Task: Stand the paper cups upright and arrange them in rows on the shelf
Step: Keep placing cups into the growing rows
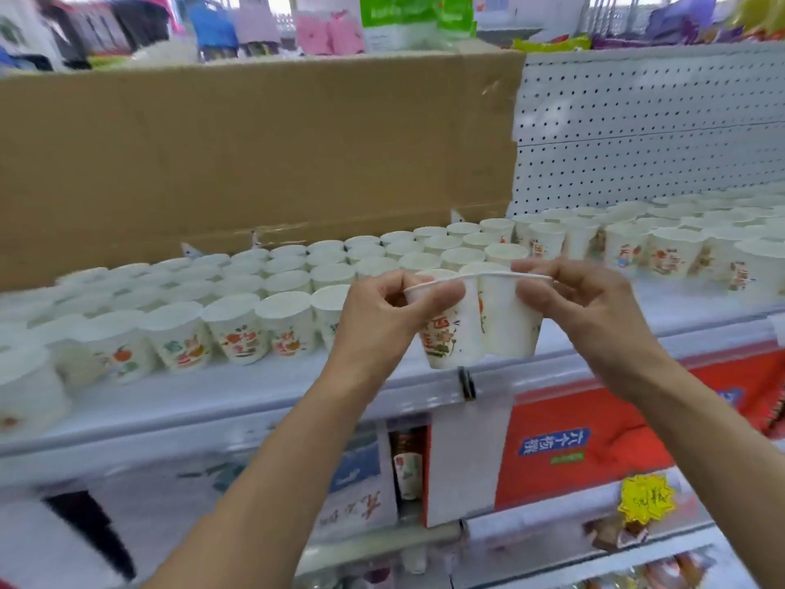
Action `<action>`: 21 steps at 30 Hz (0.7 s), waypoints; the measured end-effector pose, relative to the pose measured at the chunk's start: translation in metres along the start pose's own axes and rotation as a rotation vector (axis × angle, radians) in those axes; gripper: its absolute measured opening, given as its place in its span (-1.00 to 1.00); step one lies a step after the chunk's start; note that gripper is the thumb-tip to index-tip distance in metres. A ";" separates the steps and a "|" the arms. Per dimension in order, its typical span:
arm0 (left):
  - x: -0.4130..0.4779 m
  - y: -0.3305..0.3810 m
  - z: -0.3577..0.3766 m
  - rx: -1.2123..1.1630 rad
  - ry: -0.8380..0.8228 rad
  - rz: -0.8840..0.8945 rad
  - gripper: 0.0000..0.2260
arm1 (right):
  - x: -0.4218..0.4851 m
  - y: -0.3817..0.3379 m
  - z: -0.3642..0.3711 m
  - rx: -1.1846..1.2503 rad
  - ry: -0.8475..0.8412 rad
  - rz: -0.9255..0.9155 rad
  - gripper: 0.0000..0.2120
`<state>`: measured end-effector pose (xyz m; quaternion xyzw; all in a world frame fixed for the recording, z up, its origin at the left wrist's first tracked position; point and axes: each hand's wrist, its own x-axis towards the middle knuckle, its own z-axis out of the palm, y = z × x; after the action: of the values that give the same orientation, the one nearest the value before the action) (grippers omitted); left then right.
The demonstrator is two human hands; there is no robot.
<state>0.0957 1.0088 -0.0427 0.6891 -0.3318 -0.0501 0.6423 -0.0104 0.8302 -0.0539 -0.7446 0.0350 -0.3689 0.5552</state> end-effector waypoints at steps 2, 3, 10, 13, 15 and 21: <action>-0.018 -0.002 -0.037 -0.002 0.050 0.008 -0.61 | -0.005 -0.004 0.039 0.019 -0.068 0.003 -0.87; -0.027 -0.003 -0.055 0.009 0.073 0.015 -0.66 | -0.006 -0.005 0.058 0.003 -0.099 -0.007 -0.85; -0.063 -0.027 -0.200 0.522 0.209 0.231 -0.67 | -0.006 -0.020 0.194 -0.244 -0.266 -0.190 -0.86; -0.071 -0.036 -0.255 0.759 0.269 0.276 -0.72 | -0.005 -0.028 0.246 -0.318 -0.288 -0.264 -0.85; -0.075 -0.040 -0.282 0.889 0.295 0.234 -0.82 | -0.007 -0.031 0.276 -0.418 -0.275 -0.311 -0.85; -0.071 -0.042 -0.312 1.126 0.265 0.053 -0.82 | -0.018 -0.032 0.324 -0.761 -0.260 -0.352 -0.74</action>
<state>0.2117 1.3101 -0.0532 0.9166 -0.2411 0.2369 0.2136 0.1560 1.1102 -0.0712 -0.9310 -0.0293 -0.3219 0.1699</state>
